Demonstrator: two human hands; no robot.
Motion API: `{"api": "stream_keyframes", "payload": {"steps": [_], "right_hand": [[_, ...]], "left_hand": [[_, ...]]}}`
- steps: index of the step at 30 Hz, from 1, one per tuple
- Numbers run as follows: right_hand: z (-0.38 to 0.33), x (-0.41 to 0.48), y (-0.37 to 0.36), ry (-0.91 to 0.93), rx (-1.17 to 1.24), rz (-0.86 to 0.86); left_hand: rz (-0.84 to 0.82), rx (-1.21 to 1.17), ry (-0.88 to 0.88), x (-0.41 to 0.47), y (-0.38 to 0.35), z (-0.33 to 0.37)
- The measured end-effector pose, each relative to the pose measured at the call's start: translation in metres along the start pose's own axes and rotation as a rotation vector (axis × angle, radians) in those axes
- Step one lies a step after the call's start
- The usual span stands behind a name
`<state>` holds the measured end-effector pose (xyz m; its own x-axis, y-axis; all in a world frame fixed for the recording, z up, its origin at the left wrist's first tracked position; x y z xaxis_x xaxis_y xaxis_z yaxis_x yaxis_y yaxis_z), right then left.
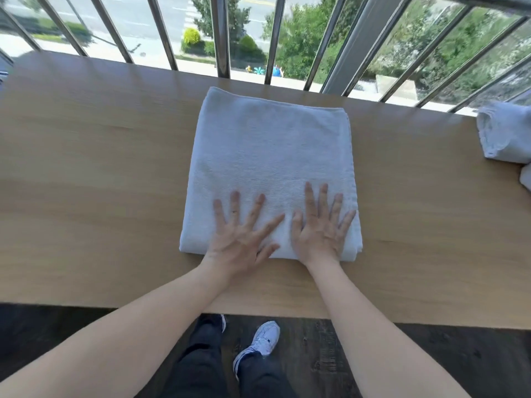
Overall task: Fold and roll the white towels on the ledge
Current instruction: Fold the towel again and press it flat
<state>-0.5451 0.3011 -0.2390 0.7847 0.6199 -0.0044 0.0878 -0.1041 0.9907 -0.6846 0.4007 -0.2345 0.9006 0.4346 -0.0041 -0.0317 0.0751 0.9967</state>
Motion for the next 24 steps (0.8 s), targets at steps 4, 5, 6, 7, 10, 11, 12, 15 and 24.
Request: {"api": "stream_keyframes", "payload": {"steps": [4, 5, 6, 7, 10, 11, 12, 15, 24], "right_hand": [[-0.006, -0.021, -0.005, 0.246, 0.026, -0.023], [-0.001, -0.022, -0.005, 0.278, 0.023, -0.022], [0.006, -0.023, -0.004, 0.301, 0.019, -0.019], [0.014, -0.024, -0.002, 0.315, 0.017, -0.017], [0.032, -0.029, 0.003, 0.322, 0.018, -0.022], [0.035, -0.031, 0.004, 0.314, 0.018, -0.029], [0.037, -0.033, 0.005, 0.309, 0.022, -0.037], [0.038, -0.036, 0.009, 0.326, 0.023, -0.082], [0.020, -0.028, 0.023, 0.279, -0.220, -0.160]], "left_hand": [[-0.018, 0.028, 0.095, -0.006, -0.004, 0.010], [-0.011, 0.032, 0.074, -0.010, -0.004, 0.007], [-0.005, 0.043, 0.049, -0.014, -0.003, 0.002], [-0.001, 0.057, 0.033, -0.018, -0.003, -0.005], [-0.003, 0.075, 0.071, -0.036, -0.001, -0.028], [-0.011, 0.080, 0.094, -0.042, 0.000, -0.034], [-0.017, 0.087, 0.113, -0.047, 0.002, -0.040], [-0.045, 0.095, 0.141, -0.054, 0.009, -0.051], [0.116, -0.020, -0.015, -0.039, 0.043, -0.071]]}}
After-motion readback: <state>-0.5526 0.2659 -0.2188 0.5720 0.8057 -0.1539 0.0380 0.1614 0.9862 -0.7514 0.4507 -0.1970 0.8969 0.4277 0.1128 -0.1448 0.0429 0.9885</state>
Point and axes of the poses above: each hand's wrist, its own x-axis towards the middle knuckle, its own y-axis out of the back of the hand, z = x × y, the point moved 5 cm from there along x, towards the middle knuckle, and after that the axes turned 12 degrees about z, right-handed, at the moved point
